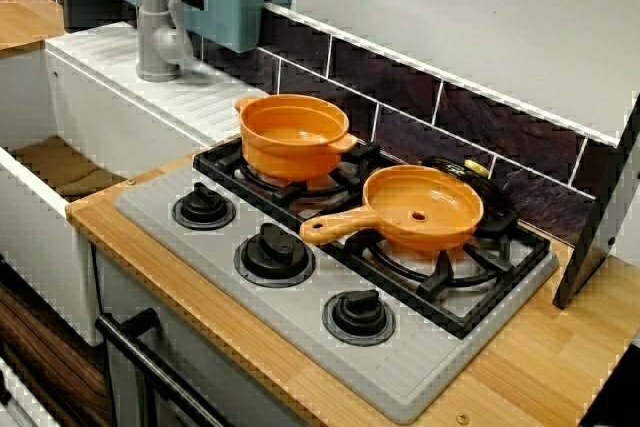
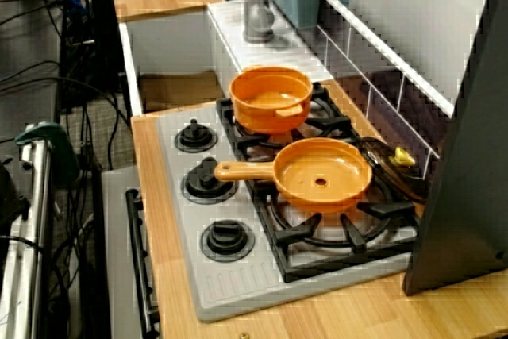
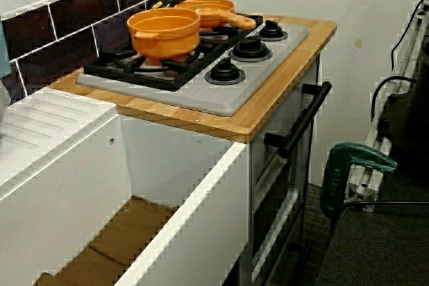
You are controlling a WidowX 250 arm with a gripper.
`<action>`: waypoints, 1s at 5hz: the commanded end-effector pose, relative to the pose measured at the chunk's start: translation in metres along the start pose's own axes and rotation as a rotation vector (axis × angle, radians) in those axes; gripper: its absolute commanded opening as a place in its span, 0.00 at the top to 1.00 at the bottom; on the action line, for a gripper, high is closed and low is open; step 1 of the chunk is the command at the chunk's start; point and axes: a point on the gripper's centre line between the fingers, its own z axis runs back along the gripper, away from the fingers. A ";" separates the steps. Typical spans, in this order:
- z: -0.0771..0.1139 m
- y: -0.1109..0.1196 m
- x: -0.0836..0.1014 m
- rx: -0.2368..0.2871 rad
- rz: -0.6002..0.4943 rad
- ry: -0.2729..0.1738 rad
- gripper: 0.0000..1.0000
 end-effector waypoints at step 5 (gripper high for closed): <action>-0.046 0.010 0.077 -0.039 -0.657 -0.127 0.00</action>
